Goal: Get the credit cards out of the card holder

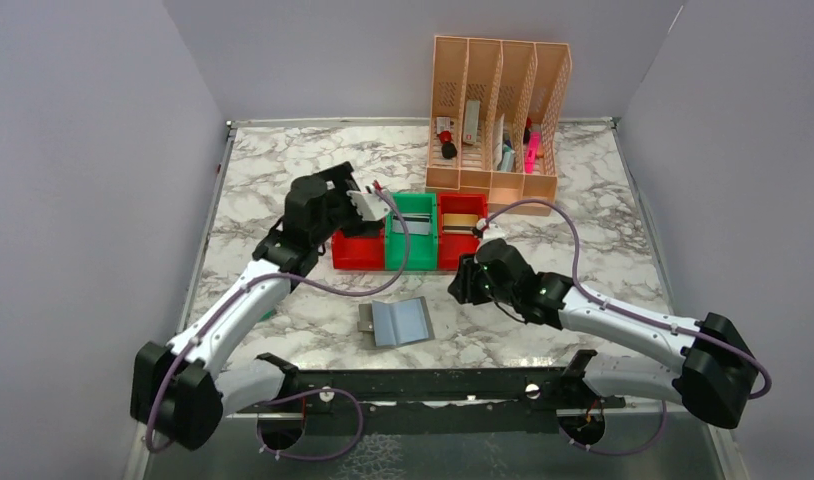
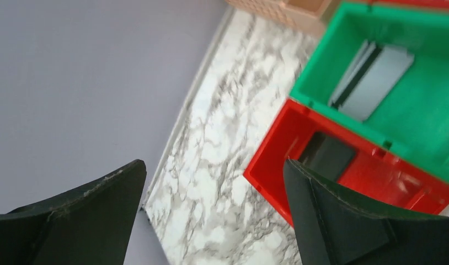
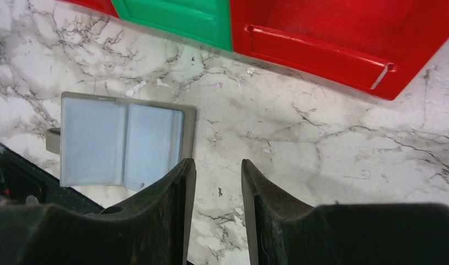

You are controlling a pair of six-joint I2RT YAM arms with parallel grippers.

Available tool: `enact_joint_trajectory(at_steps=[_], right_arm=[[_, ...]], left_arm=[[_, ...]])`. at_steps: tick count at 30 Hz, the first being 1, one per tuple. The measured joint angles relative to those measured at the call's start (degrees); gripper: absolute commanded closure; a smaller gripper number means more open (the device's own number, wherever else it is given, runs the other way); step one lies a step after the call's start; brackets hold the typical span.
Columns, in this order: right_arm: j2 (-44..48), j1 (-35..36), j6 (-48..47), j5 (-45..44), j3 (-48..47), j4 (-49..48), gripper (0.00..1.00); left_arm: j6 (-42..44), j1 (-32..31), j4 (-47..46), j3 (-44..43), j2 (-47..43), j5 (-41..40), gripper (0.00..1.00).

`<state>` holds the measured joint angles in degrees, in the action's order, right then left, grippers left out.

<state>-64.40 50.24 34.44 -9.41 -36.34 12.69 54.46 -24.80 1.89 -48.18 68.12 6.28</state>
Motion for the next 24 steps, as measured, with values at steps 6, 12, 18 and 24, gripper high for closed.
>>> enact_joint_trajectory(at_steps=[6, 12, 18, 24], right_arm=[[-3.39, 0.0, 0.2, 3.56, -0.04, -1.18, 0.55], [-5.44, 0.0, 0.63, 8.09, -0.15, -2.38, 0.55], [-8.04, 0.02, 1.7, 12.72, -0.42, -4.7, 0.57], [-10.78, 0.0, 3.32, 17.73, -0.5, -7.91, 0.6]], left_arm=[[-23.45, -0.02, -6.4, 1.95, -13.6, 1.6, 0.01], [-52.28, 0.0, -2.82, 3.43, -17.77, -2.69, 0.01], [-70.4, 0.09, 7.76, 6.34, -15.23, -2.97, 0.01], [-82.44, 0.09, 15.23, 14.25, -18.64, -2.27, 0.05]])
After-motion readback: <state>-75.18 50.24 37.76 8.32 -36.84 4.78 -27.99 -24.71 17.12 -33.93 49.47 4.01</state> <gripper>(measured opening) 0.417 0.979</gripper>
